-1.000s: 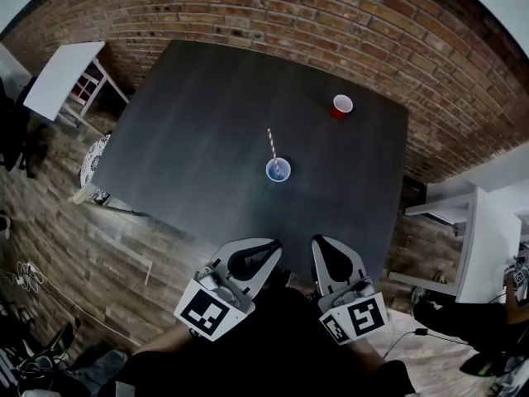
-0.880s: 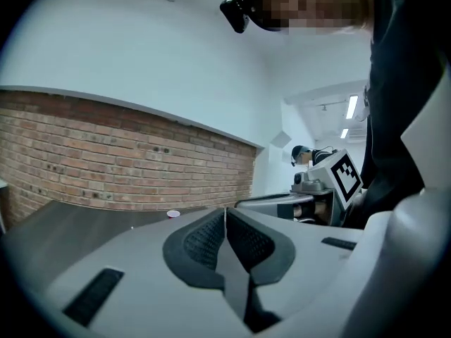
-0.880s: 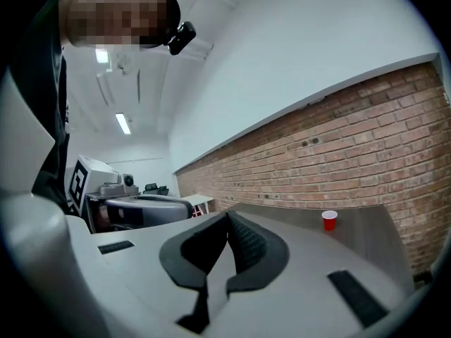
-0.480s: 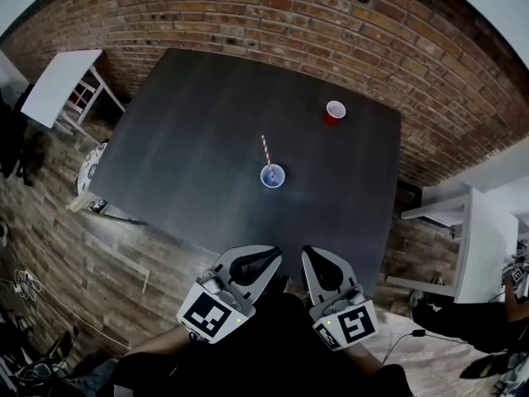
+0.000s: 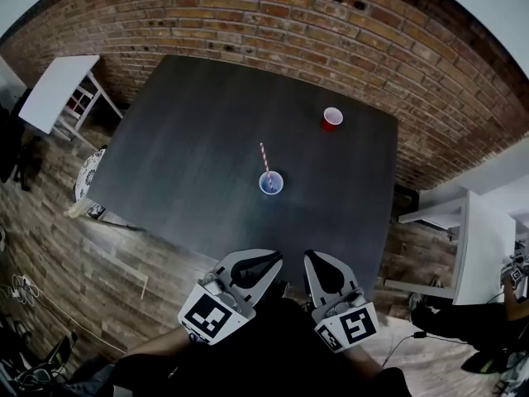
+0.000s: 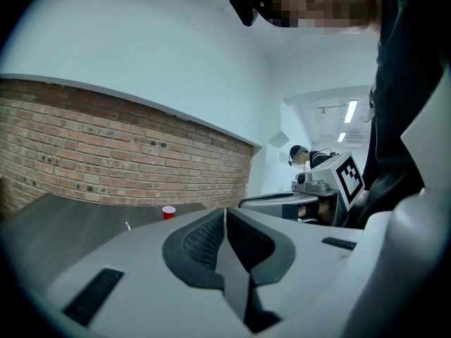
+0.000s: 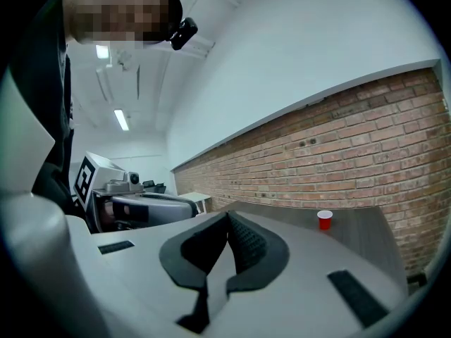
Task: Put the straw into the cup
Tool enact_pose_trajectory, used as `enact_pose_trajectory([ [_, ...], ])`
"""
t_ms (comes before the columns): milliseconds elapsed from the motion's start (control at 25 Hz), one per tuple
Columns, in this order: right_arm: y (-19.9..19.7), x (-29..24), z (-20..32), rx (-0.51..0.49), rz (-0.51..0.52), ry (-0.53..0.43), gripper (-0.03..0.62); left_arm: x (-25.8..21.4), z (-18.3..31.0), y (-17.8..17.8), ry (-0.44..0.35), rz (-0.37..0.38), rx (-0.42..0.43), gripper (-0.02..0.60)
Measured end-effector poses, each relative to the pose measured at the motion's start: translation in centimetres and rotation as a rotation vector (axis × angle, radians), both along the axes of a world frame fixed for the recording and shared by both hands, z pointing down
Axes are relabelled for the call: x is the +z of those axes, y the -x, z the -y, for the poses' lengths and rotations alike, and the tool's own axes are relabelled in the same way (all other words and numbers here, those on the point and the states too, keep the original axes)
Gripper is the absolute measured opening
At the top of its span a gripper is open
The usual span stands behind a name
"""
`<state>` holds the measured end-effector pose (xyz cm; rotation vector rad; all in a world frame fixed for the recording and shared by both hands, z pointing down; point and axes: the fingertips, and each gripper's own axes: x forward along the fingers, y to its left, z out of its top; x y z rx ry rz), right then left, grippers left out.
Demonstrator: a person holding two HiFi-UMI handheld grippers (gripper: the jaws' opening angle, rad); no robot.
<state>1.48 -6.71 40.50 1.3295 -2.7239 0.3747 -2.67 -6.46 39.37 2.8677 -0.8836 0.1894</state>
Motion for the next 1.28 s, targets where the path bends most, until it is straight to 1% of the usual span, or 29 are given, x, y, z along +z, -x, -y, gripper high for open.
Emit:
enact_pose_trajectory([
  [560, 0.6, 0.4, 0.2, -0.001, 0.002, 0.018, 0.023, 0.5, 0.5, 0.6, 0.026, -0.024, -0.001, 0.026],
  [1280, 0.9, 1.1, 0.5, 0.008, 0.005, 0.038, 0.023, 1.3, 1.0, 0.8, 0.036, -0.01, 0.002, 0.026],
])
